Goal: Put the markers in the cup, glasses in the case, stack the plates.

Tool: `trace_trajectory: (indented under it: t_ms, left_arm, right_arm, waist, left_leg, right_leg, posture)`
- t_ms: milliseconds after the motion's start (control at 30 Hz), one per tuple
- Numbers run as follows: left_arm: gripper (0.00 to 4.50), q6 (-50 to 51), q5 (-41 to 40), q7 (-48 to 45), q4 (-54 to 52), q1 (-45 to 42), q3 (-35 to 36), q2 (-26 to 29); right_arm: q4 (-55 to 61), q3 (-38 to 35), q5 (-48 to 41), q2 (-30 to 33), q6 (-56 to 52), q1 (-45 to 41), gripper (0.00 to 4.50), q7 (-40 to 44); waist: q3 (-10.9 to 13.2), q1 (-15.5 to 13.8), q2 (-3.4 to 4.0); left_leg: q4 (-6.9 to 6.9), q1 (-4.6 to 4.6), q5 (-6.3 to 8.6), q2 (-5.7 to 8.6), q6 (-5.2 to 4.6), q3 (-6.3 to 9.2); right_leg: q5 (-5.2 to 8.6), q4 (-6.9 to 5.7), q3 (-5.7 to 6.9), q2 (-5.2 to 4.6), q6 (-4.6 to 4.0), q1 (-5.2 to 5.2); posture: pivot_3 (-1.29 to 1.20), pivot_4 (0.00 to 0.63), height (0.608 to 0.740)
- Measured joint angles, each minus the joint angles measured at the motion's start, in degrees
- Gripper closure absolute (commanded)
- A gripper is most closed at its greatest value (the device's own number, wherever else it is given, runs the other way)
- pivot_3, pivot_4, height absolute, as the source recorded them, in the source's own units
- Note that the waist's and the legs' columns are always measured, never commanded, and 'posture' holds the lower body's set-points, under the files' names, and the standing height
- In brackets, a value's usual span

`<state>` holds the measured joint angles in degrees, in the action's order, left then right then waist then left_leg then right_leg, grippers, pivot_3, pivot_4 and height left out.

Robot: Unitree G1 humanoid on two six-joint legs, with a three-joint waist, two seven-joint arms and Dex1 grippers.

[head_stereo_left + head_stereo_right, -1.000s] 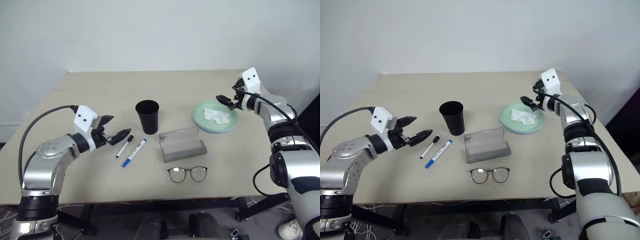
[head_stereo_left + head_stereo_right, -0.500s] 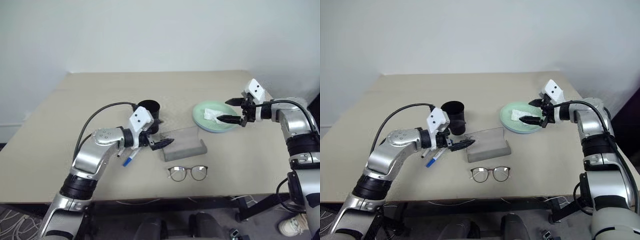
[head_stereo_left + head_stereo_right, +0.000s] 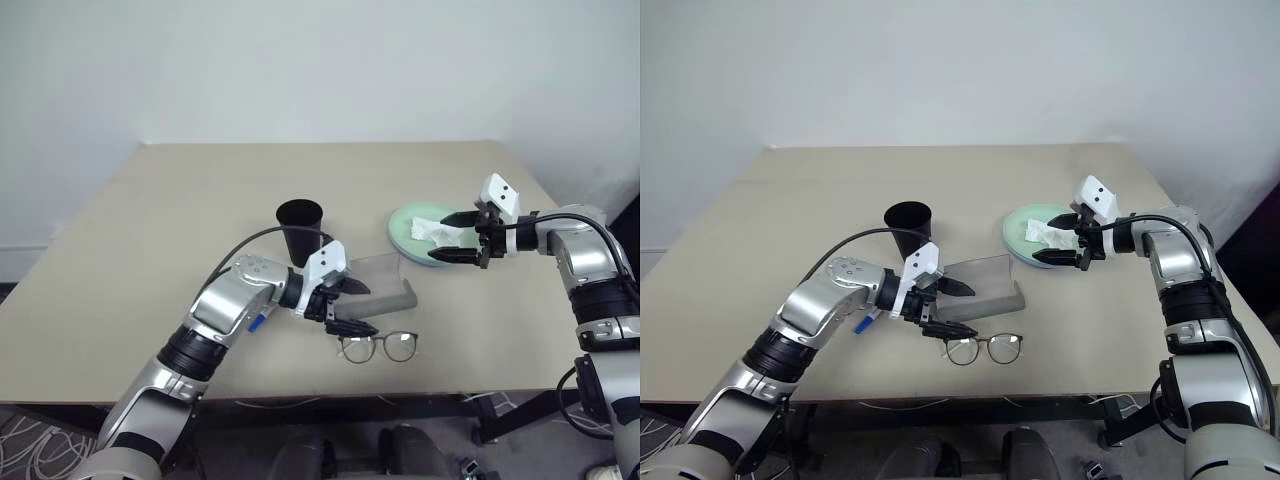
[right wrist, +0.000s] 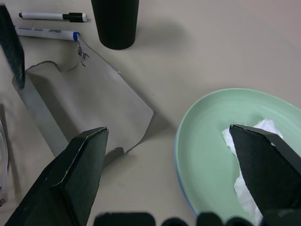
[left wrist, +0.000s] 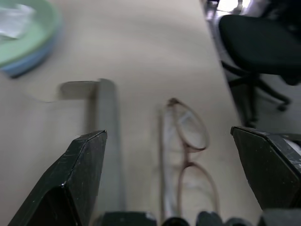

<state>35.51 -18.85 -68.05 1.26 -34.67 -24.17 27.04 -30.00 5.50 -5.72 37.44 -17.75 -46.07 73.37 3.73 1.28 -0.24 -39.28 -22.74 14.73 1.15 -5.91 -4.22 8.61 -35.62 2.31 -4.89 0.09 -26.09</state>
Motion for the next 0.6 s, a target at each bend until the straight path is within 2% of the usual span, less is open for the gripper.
trace_trajectory:
  t_ms: [467,600]
  left_arm:
    - [0.00,-5.7,5.6,-4.5,9.3,-1.6,-4.5,-2.7]
    - [0.88,-6.5,6.7,-4.9,10.7,-1.6,-4.8,-4.3]
  right_arm:
    - [3.6,0.0,-1.1,1.5,-1.7,2.7,0.04,-0.3]
    - [4.4,0.0,-1.1,1.5,-2.1,3.5,0.00,-0.9]
  waist:
    - [0.0,-0.1,-0.01]
    - [0.0,-0.2,-0.01]
  left_leg:
    - [-0.01,-0.03,0.01,0.00,-0.02,0.05]
    - [-0.02,-0.04,0.01,0.00,-0.03,0.06]
  right_leg:
    - [0.00,0.01,0.01,-0.02,0.00,-0.02]
    - [0.00,0.02,0.02,-0.03,0.00,-0.02]
  posture:
    - [0.00,0.000,0.738]
    - [0.00,0.000,0.738]
